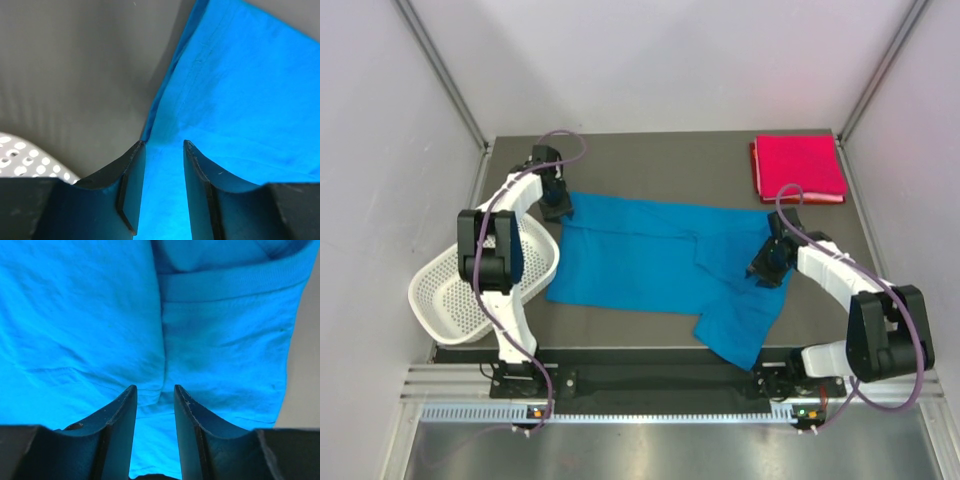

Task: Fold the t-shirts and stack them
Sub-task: Fold the tshirt

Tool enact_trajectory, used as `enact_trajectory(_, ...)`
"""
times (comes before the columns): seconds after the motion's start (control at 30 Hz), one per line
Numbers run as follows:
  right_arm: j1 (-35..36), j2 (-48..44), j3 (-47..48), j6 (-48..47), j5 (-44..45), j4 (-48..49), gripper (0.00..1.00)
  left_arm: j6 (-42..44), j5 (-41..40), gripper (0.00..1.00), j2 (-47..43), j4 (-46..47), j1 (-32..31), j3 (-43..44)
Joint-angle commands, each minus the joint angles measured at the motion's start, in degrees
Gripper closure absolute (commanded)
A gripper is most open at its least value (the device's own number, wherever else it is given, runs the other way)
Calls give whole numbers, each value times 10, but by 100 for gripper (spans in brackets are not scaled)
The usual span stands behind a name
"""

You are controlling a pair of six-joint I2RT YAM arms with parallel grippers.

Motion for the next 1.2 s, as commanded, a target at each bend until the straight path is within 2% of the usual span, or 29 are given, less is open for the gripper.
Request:
enact_trajectory(0.0,26,-4,-4,37,34,27,64,8,30,59,14,0,1,17)
enact_trajectory(0.23,50,40,-12,51,54,64,65,12,34,69,33,-10,1,33)
enact_trajectory(0.27,51,43,-12,51,58,65,66,12,34,77,34,-10,1,34)
enact_trajectory(0.37,51,50,-11,46,65,63,69,12,36,87,36,-10,1,35)
enact_trajectory(0.4,51,49,-11,44,68,63,75,12,37,96,37,-10,1,35)
enact_trajectory(0.43,51,48,-11,42,73,61,81,12,37,100,39,-11,1,35)
enact_trajectory(0.5,50,42,-5,36,81,50,98,11,37,100,39,-13,1,35)
enact_trajectory(0.53,50,36,-1,32,88,45,100,10,37,100,39,-14,1,35)
enact_trajectory(0.7,51,13,30,8,112,10,100,10,32,100,33,-15,1,31)
enact_trajectory(1.17,34,-30,39,-44,128,-14,100,9,-23,100,36,-38,1,39)
